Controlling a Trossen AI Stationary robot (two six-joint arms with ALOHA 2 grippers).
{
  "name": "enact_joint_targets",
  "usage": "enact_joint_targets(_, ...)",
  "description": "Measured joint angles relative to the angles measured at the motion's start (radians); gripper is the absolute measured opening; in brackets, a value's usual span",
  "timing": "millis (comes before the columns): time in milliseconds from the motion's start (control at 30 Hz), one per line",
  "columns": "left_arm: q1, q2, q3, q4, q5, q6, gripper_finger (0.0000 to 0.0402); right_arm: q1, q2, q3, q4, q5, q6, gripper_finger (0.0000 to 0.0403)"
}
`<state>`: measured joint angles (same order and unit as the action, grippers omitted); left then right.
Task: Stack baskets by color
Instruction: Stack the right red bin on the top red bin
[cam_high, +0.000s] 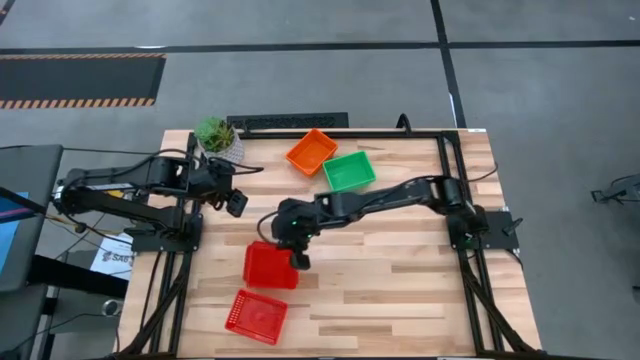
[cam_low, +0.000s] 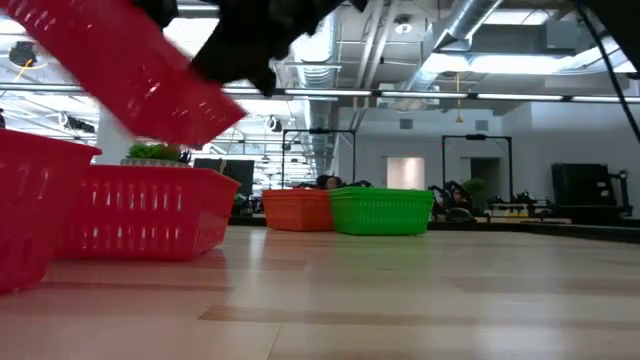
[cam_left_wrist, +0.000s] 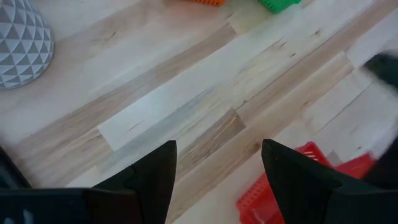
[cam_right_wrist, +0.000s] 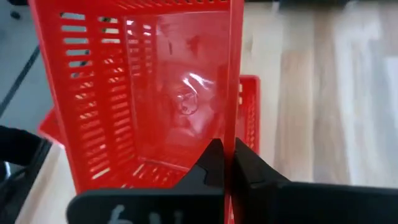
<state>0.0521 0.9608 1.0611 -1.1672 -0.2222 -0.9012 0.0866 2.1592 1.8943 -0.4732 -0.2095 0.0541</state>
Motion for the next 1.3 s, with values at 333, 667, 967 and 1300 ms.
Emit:
enact_joint_targets(333,0.0,-0.008,0.0,-0.002,-0.003,0.0,0.0224,-0.002,0.055,0.039,-0.166,0.011,-0.029,0.0011)
enact_joint_targets(667,0.0,-0.008,0.0,-0.002,-0.039,0.002,0.0224,-0.004,0.048,0.039,-0.44,0.046,-0.029,0.0013)
enact_joint_targets(967,0.0,-0.008,0.0,-0.002,-0.051,0.002,0.0224,-0.012,0.048,0.039,-0.606,0.077,-0.052,0.0014)
enact_joint_targets(1300,0.0,-0.008,0.0,-0.002,-0.051,0.006,0.0224,-0.051,0.054,0.028,-0.597,0.08,-0.053,0.0021)
